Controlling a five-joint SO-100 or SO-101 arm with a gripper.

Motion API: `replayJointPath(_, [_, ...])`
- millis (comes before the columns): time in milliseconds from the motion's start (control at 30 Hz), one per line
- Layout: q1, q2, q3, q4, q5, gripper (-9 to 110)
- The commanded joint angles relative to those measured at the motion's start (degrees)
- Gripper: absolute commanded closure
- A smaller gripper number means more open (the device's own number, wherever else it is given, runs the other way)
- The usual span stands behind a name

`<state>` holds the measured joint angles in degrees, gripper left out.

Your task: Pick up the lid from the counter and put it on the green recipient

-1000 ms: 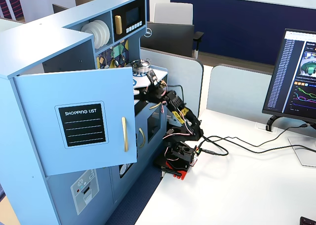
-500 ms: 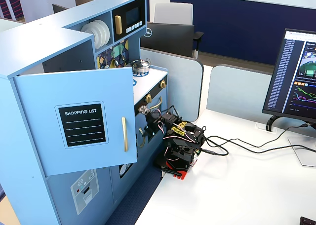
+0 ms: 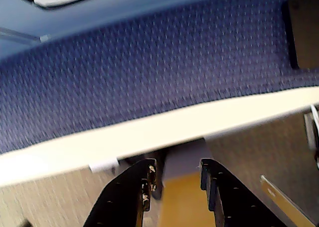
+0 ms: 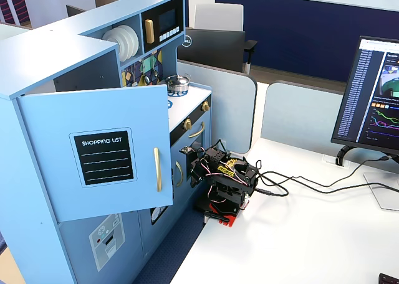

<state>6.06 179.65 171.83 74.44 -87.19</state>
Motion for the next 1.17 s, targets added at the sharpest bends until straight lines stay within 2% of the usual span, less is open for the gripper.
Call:
replayJointPath(0, [-2.5,1.3,-0.3,7.2,0.7,101])
replayJointPath(200, [-5.5,2.5,-0.2,13.4,-1.1,100])
replayJointPath(433, [-8.4,2.5,-0.2,13.4,-0.7,100])
replayJointPath(1133, [-7.2,2.5,-0.2,13.4,-0.6,100])
